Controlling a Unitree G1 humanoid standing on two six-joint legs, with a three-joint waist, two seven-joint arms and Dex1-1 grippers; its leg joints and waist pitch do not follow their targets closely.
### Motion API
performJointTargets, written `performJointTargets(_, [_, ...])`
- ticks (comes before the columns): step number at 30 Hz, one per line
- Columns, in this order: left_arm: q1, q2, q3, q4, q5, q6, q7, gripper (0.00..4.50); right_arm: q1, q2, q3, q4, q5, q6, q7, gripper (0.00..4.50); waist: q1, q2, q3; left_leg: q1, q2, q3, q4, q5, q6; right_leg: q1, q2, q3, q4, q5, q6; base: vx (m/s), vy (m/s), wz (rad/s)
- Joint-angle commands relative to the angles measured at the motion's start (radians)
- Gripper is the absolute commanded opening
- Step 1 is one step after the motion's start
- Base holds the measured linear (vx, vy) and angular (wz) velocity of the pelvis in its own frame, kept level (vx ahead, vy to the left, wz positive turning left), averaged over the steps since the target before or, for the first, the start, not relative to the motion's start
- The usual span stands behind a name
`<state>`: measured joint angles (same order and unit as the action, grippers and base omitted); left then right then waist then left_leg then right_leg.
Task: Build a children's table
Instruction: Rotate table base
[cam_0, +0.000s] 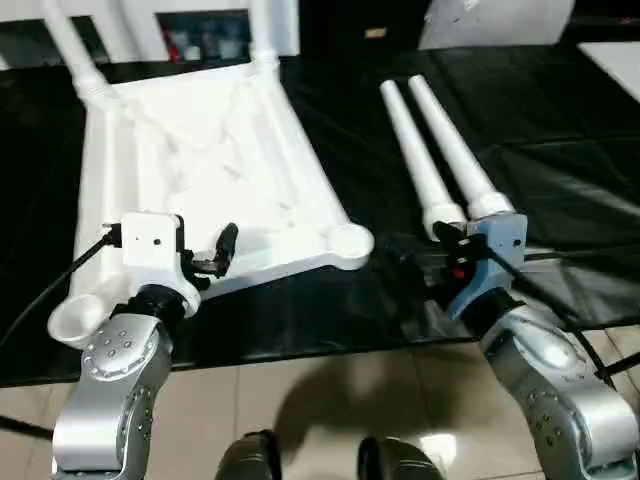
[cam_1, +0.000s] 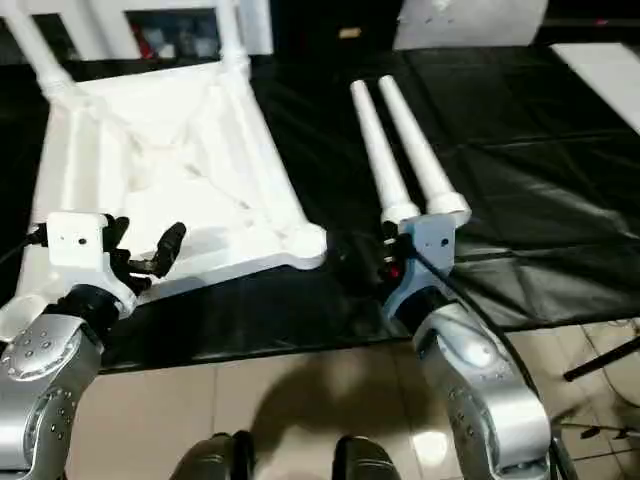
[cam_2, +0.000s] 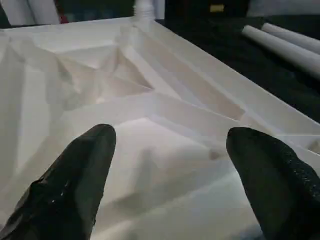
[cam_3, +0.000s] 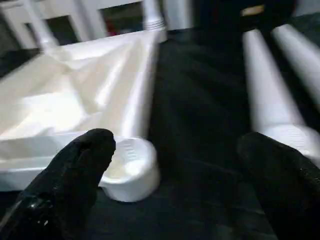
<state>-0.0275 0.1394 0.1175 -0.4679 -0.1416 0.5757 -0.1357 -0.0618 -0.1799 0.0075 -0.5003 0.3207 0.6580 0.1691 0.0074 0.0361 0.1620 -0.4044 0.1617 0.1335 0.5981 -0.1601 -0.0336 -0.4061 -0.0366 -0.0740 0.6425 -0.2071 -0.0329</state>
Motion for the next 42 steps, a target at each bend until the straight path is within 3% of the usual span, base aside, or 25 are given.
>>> performJointTargets(1, [0.013, -0.001, -0.002, -0.027, 0.006, 0.023, 0.020, 4.20, 0.019, -0.020, 0.014, -0.012, -0.020, 0.048, -0.011, 4.50, 0.023, -0.034, -0.067, -0.002, -0.032, 0.009, 0.017, -0.192, 0.081, 0.058, -0.152, 0.093, -0.170, -0.510, -0.053, -0.021, -0.134, -0.08])
performJointTargets(2, [0.016, 0.006, -0.006, -0.026, 0.018, 0.020, 0.022, 4.20, 0.021, -0.030, 0.025, -0.012, -0.022, 0.051, -0.001, 4.50, 0.033, -0.040, -0.058, -0.020, -0.031, -0.001, 0.020, -0.087, 0.058, 0.054, -0.146, 0.105, -0.184, -0.756, 0.124, -0.021, -0.134, -0.08])
performJointTargets(3, [0.016, 0.010, -0.009, -0.026, 0.023, 0.018, 0.023, 4.20, 0.023, -0.035, 0.031, -0.012, -0.024, 0.048, 0.005, 4.50, 0.034, -0.034, -0.057, -0.020, -0.022, -0.009, 0.004, -0.093, 0.042, 0.048, -0.139, 0.103, -0.185, -0.845, 0.199, -0.023, -0.102, -0.08])
performJointTargets(6, [0.018, 0.004, -0.006, -0.024, 0.019, 0.004, 0.026, 4.20, 0.026, -0.026, 0.032, -0.009, -0.036, 0.032, -0.008, 4.50, 0.019, -0.003, -0.068, -0.006, 0.018, -0.033, -0.049, -0.180, 0.014, 0.037, -0.084, 0.049, -0.167, -0.621, 0.126, -0.014, -0.033, -0.08])
performJointTargets(10, [0.023, 0.003, 0.004, -0.024, 0.007, -0.011, 0.018, 4.20, 0.021, -0.013, 0.027, -0.010, -0.028, 0.052, -0.021, 4.50, 0.006, 0.005, -0.072, 0.022, 0.058, -0.042, -0.076, -0.324, 0.004, 0.040, -0.082, 0.039, -0.145, -0.401, -0.033, 0.002, 0.031, 0.01])
performJointTargets(15, [0.033, -0.013, 0.006, -0.036, -0.004, -0.016, 0.026, 4.20, 0.012, -0.029, 0.037, -0.006, -0.044, 0.026, -0.011, 4.50, 0.009, 0.002, -0.078, 0.019, 0.062, -0.035, -0.082, -0.290, 0.006, 0.051, -0.097, 0.050, -0.134, -0.275, -0.097, 0.007, 0.062, -0.01])
performJointTargets(18, [0.045, -0.012, -0.001, -0.044, 0.003, -0.017, 0.026, 4.20, 0.003, -0.025, 0.035, -0.003, -0.038, 0.025, 0.001, 4.50, 0.009, -0.007, -0.071, 0.031, 0.053, -0.028, -0.081, -0.386, 0.002, 0.055, -0.109, 0.049, -0.144, -0.457, -0.077, 0.000, 0.000, 0.00])
performJointTargets(23, [0.042, -0.011, -0.009, -0.043, 0.008, -0.023, 0.026, 4.20, -0.018, -0.031, 0.039, 0.009, -0.043, 0.022, 0.010, 4.50, -0.014, -0.006, -0.037, 0.113, 0.039, -0.032, -0.073, -0.690, -0.027, 0.032, -0.067, -0.011, -0.199, -0.776, 0.022, 0.000, 0.000, 0.00])
performJointTargets(24, [0.039, -0.011, -0.012, -0.042, 0.009, -0.023, 0.028, 4.20, -0.024, -0.038, 0.042, 0.014, -0.049, 0.018, 0.012, 4.50, -0.027, -0.004, -0.031, 0.118, 0.050, -0.043, -0.088, -0.762, -0.033, 0.046, -0.054, -0.030, -0.190, -0.721, 0.031, 0.000, 0.000, 0.00])
performJointTargets(26, [0.038, -0.011, -0.013, -0.041, 0.008, -0.024, 0.028, 4.20, -0.029, -0.040, 0.043, 0.017, -0.052, 0.015, 0.016, 4.50, -0.027, 0.012, -0.029, 0.087, 0.103, -0.060, -0.163, -0.920, -0.037, 0.101, -0.046, -0.013, -0.043, -0.492, 0.008, 0.053, 0.007, -0.10])
performJointTargets(27, [0.036, -0.011, -0.014, -0.039, 0.008, -0.024, 0.028, 4.20, -0.034, -0.039, 0.040, 0.019, -0.053, 0.015, 0.016, 4.50, -0.009, -0.003, -0.027, 0.027, 0.072, -0.072, -0.183, -0.926, -0.009, 0.143, -0.064, 0.011, 0.002, -0.384, 0.006, 0.000, 0.000, 0.00])
performJointTargets(28, [0.036, -0.010, -0.014, -0.038, 0.007, -0.024, 0.027, 4.20, -0.035, -0.039, 0.039, 0.020, -0.053, 0.015, 0.016, 4.50, -0.004, -0.002, -0.035, 0.027, 0.042, -0.054, -0.153, -0.840, 0.010, 0.138, -0.081, 0.043, -0.036, -0.491, 0.020, 0.022, -0.058, 0.33])
performJointTargets(29, [0.034, -0.010, -0.015, -0.036, 0.007, -0.025, 0.027, 4.20, -0.037, -0.039, 0.037, 0.020, -0.054, 0.015, 0.015, 4.50, -0.001, -0.054, -0.032, 0.040, -0.036, -0.027, 0.035, -0.454, 0.071, 0.097, -0.196, 0.049, -0.212, -1.046, 0.085, 0.022, -0.058, 0.33])
performJointTargets(30, [0.033, -0.010, -0.016, -0.036, 0.007, -0.025, 0.026, 4.20, -0.039, -0.040, 0.036, 0.020, -0.055, 0.014, 0.015, 4.50, -0.026, -0.050, -0.037, -0.006, -0.033, -0.039, 0.157, -0.173, 0.080, 0.133, -0.266, 0.054, -0.241, -1.163, 0.049, 0.097, -0.030, 0.45])
performJointTargets(31, [0.033, -0.010, -0.016, -0.035, 0.007, -0.025, 0.026, 4.20, -0.039, -0.039, 0.036, 0.020, -0.055, 0.014, 0.015, 4.50, -0.022, -0.033, -0.049, -0.032, -0.025, -0.048, 0.159, -0.150, 0.074, 0.165, -0.275, 0.054, -0.221, -1.109, 0.036, 0.091, 0.009, 0.46])
performJointTargets(32, [0.033, -0.009, -0.021, -0.034, 0.007, -0.026, 0.022, 4.20, -0.039, -0.036, 0.029, 0.020, -0.056, 0.011, 0.012, 4.50, -0.015, -0.033, -0.046, -0.048, 0.001, -0.050, 0.130, -0.170, 0.074, 0.169, -0.260, 0.023, -0.203, -1.013, 0.011, 0.091, 0.009, 0.46])
performJointTargets(33, [0.033, -0.010, -0.023, -0.033, 0.008, -0.027, 0.021, 4.20, -0.039, -0.033, 0.023, 0.019, -0.056, 0.014, 0.006, 4.50, -0.020, -0.022, -0.041, 0.026, 0.009, -0.036, 0.054, -0.216, 0.061, 0.142, -0.167, 0.015, -0.192, -0.863, -0.075, 0.096, 0.025, 0.36])
performJointTargets(34, [0.033, -0.011, -0.023, -0.033, 0.008, -0.027, 0.021, 4.20, -0.038, -0.032, 0.019, 0.019, -0.055, 0.017, 0.003, 4.50, -0.018, 0.003, -0.046, 0.035, 0.021, -0.038, 0.012, -0.206, 0.049, 0.159, -0.132, -0.009, -0.181, -0.745, -0.106, 0.112, 0.050, 0.12])
performJointTargets(35, [0.032, -0.012, -0.024, -0.033, 0.009, -0.027, 0.022, 4.20, -0.041, -0.034, 0.016, 0.021, -0.057, 0.021, 0.001, 4.50, -0.046, 0.025, -0.068, 0.125, 0.098, -0.120, -0.071, -0.248, 0.088, 0.091, -0.034, -0.033, -0.080, -0.421, -0.111, 0.112, 0.050, 0.12])
performJointTargets(36, [0.031, -0.012, -0.025, -0.032, 0.009, -0.028, 0.022, 4.20, -0.044, -0.038, 0.016, 0.023, -0.058, 0.023, 0.002, 4.50, -0.063, 0.046, -0.086, 0.203, 0.139, -0.179, -0.079, -0.258, 0.146, 0.019, -0.020, -0.019, 0.024, -0.232, -0.088, 0.158, 0.059, 0.07])
performJointTargets(37, [0.031, -0.012, -0.026, -0.032, 0.009, -0.028, 0.022, 4.20, -0.045, -0.039, 0.016, 0.025, -0.060, 0.023, 0.003, 4.50, -0.069, 0.042, -0.093, 0.222, 0.142, -0.188, -0.070, -0.212, 0.188, -0.012, -0.020, -0.009, 0.048, -0.178, -0.048, 0.095, 0.029, 0.04])
performJointTargets(39, [0.031, -0.013, -0.031, -0.033, 0.012, -0.029, 0.025, 4.20, -0.062, -0.049, 0.011, 0.038, -0.067, 0.023, 0.004, 4.50, -0.066, 0.017, -0.089, 0.212, 0.128, -0.158, -0.058, -0.027, 0.363, -0.070, -0.045, 0.018, 0.087, -0.064, 0.061, 0.161, 0.022, 0.05])
performJointTargets(40, [0.032, -0.013, -0.032, -0.034, 0.013, -0.030, 0.025, 4.20, -0.067, -0.050, 0.009, 0.040, -0.066, 0.025, 0.004, 4.50, -0.065, 0.010, -0.086, 0.198, 0.113, -0.136, -0.061, -0.009, 0.392, -0.070, -0.051, 0.023, 0.080, -0.029, 0.064, 0.209, -0.032, 0.08])
performJointTargets(41, [0.032, -0.012, -0.034, -0.036, 0.016, -0.030, 0.025, 4.20, -0.078, -0.051, 0.004, 0.046, -0.064, 0.031, 0.004, 4.50, -0.055, -0.023, -0.084, 0.166, 0.041, -0.070, -0.044, -0.082, 0.365, -0.038, -0.068, 0.048, -0.013, 0.062, 0.011, 0.123, -0.046, 0.06])
performJointTargets(42, [0.033, -0.008, -0.038, -0.038, 0.015, -0.028, 0.020, 4.20, -0.088, -0.054, 0.002, 0.051, -0.070, 0.035, 0.001, 4.50, -0.051, -0.060, -0.083, 0.126, -0.013, -0.032, -0.031, -0.160, 0.328, 0.011, -0.083, 0.081, -0.061, 0.059, -0.006, 0.101, -0.103, 0.08])
